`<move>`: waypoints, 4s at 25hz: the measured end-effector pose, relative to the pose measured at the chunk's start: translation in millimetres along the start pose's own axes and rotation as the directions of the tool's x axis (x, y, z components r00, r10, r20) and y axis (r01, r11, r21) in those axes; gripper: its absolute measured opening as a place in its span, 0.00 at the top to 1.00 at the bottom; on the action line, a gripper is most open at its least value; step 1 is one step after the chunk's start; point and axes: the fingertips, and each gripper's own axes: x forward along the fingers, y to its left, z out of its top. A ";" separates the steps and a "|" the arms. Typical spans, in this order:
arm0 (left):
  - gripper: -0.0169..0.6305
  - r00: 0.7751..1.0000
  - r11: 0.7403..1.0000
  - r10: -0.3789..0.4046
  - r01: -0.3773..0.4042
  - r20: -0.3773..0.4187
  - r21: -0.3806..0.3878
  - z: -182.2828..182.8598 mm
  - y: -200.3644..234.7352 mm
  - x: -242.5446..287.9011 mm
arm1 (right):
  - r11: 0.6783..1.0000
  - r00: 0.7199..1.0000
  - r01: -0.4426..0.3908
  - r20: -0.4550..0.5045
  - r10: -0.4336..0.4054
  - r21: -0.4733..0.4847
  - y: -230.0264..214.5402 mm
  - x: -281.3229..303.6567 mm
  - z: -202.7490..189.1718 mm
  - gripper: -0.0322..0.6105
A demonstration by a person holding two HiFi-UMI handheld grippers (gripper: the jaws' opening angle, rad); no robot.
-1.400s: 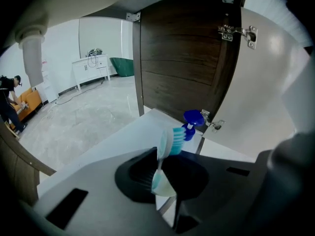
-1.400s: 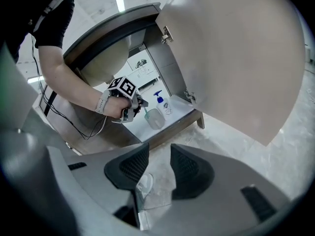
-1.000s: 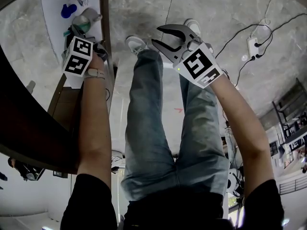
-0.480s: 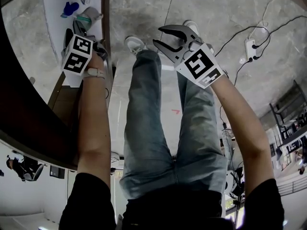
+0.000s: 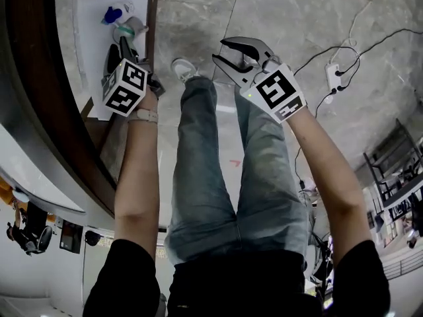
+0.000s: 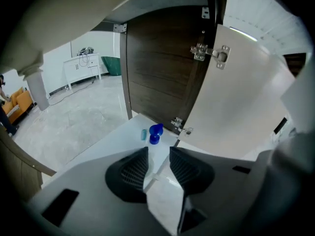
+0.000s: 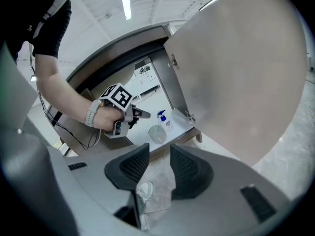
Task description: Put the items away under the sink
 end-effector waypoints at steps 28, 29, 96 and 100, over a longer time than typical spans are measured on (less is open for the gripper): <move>0.93 0.872 0.874 -0.479 0.464 0.097 0.148 166.2 -197.7 -304.3 | 0.997 0.959 0.059 0.282 -0.043 -0.049 52.6 -242.6 256.5 0.85; 0.93 0.864 0.866 -0.493 0.475 0.105 0.156 175.7 -202.3 -317.0 | 0.997 0.955 0.058 0.293 -0.043 -0.044 57.7 -250.8 264.6 0.85; 0.93 0.635 0.651 -0.743 0.610 0.211 0.452 331.7 -262.5 -550.5 | 0.958 0.767 0.287 0.595 -0.240 0.016 193.9 -442.5 412.1 0.85; 0.93 0.634 0.645 -0.747 0.619 0.199 0.448 331.6 -271.6 -554.2 | 0.954 0.764 0.298 0.595 -0.249 0.017 193.6 -456.4 412.5 0.85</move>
